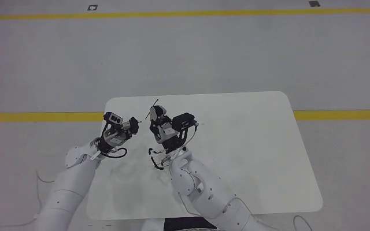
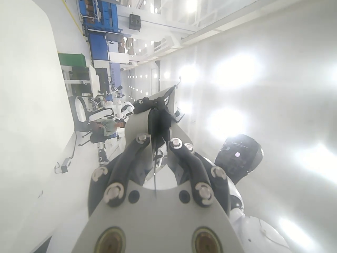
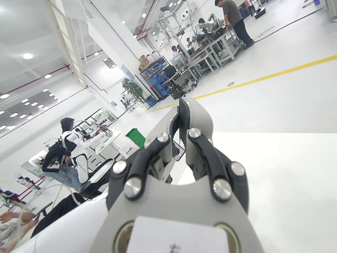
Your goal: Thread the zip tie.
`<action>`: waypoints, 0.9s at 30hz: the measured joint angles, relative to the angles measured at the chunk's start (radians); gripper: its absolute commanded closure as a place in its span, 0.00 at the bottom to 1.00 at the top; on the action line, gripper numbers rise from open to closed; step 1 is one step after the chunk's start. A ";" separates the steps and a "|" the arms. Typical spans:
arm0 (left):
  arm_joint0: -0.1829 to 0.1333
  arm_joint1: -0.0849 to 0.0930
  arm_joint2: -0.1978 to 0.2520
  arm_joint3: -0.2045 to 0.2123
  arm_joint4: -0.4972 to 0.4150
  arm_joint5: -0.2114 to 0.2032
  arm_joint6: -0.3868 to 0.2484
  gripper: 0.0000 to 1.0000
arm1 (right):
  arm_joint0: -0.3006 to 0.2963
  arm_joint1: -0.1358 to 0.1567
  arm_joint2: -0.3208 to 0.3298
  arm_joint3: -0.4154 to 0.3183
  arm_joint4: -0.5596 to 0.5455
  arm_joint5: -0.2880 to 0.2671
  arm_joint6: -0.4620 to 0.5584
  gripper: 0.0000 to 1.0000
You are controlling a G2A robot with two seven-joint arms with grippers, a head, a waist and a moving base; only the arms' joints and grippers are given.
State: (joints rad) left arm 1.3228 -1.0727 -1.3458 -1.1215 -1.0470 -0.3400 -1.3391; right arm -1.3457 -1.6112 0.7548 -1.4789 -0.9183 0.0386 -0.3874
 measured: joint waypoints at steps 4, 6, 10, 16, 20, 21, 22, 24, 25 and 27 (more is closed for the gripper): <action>0.000 0.000 0.000 0.000 0.000 0.000 0.000 1.00 | 0.000 0.000 0.000 0.000 0.000 0.000 0.000 1.00; 0.000 0.000 0.000 0.000 0.000 0.000 0.000 1.00 | 0.000 0.000 0.000 0.000 0.000 0.000 0.000 1.00; 0.000 0.000 0.000 0.000 0.000 0.000 0.000 1.00 | -0.001 0.001 0.001 -0.001 -0.013 0.003 0.006 1.00; 0.000 0.000 0.000 0.000 0.000 0.000 0.000 1.00 | 0.004 -0.007 -0.013 0.013 -0.057 0.030 -0.004 1.00; 0.000 0.000 0.000 0.000 0.000 0.000 0.000 1.00 | 0.007 -0.014 -0.020 0.023 -0.057 0.038 -0.017 1.00; 0.000 0.000 0.000 0.000 0.000 0.000 0.000 1.00 | 0.007 -0.016 -0.021 0.025 -0.054 0.040 -0.019 1.00; 0.000 0.000 0.000 0.000 0.000 0.000 0.000 1.00 | 0.007 -0.018 -0.022 0.026 -0.050 0.042 -0.023 1.00; 0.000 0.000 0.000 0.000 0.000 0.000 0.000 1.00 | 0.006 -0.019 -0.022 0.026 -0.048 0.044 -0.025 1.00; 0.000 0.000 0.000 0.000 0.000 0.000 0.000 1.00 | 0.006 -0.019 -0.022 0.026 -0.048 0.044 -0.025 1.00; 0.000 0.000 0.000 0.000 0.000 0.000 0.000 1.00 | 0.006 -0.019 -0.022 0.026 -0.049 0.043 -0.025 1.00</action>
State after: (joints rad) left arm 1.3228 -1.0727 -1.3458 -1.1215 -1.0470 -0.3400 -1.3391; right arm -1.3393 -1.6299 0.7332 -1.4530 -0.9670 0.0821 -0.4126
